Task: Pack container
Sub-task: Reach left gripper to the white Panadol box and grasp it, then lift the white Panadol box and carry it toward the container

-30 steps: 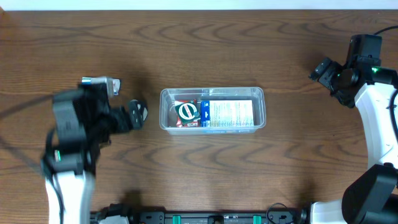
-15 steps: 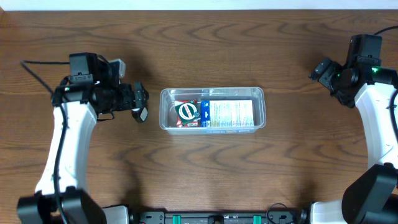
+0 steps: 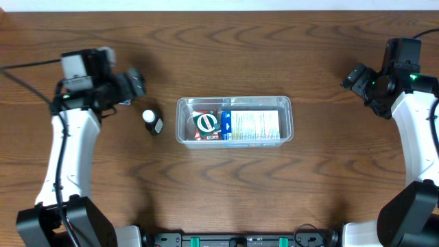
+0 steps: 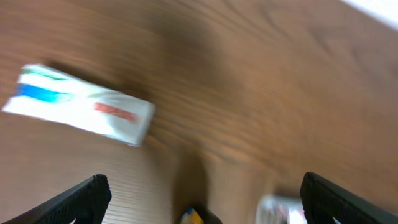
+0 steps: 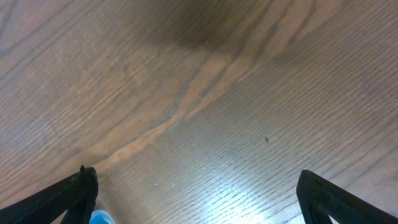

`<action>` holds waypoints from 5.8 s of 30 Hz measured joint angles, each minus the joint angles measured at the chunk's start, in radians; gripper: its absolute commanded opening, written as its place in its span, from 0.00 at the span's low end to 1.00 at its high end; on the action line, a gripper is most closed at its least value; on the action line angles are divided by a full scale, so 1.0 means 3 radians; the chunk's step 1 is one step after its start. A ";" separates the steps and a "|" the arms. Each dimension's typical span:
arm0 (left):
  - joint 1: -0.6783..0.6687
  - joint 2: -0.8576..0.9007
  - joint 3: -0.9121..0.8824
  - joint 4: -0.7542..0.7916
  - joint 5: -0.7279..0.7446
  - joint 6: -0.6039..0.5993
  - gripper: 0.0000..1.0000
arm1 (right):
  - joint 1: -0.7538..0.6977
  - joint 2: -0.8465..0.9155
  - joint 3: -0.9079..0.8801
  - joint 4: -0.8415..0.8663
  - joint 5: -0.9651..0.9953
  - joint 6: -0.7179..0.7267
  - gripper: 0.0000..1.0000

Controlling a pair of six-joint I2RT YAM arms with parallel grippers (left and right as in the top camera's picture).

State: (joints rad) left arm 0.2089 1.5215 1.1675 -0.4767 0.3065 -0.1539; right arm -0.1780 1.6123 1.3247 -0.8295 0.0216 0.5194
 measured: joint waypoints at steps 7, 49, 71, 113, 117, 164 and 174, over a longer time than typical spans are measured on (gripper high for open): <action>0.0313 0.0469 0.0858 -0.0607 -0.0100 -0.0444 0.98 | 0.0000 0.0000 0.0000 0.0000 0.0000 0.0000 0.99; 0.0570 0.2509 0.2541 -0.1911 -0.0060 -0.1397 0.98 | 0.0000 0.0000 0.0000 0.0000 0.0000 0.0000 0.99; 0.0570 0.2716 0.2541 -0.2037 -0.0163 -0.1053 0.87 | 0.0000 0.0000 0.0000 0.0000 0.0000 0.0000 0.99; 0.0566 0.2715 0.2443 -0.2005 -0.0748 -0.0750 0.69 | 0.0000 0.0000 0.0000 0.0000 0.0000 0.0000 0.99; 0.0566 0.2715 0.2299 -0.1953 -0.0786 -0.0819 0.67 | 0.0000 0.0000 0.0000 0.0000 0.0000 0.0000 0.99; -0.0632 0.1584 0.3030 -0.2717 0.0529 0.1054 0.40 | 0.0000 0.0000 0.0000 0.0000 0.0000 0.0000 0.99; -0.1722 0.1574 0.2973 -0.2913 0.0523 0.1720 0.40 | 0.0000 0.0000 0.0000 0.0000 0.0000 0.0000 0.99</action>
State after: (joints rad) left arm -0.3077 1.9938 2.0594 -1.3506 0.4633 0.3622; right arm -0.1780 1.6123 1.3247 -0.8295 0.0216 0.5194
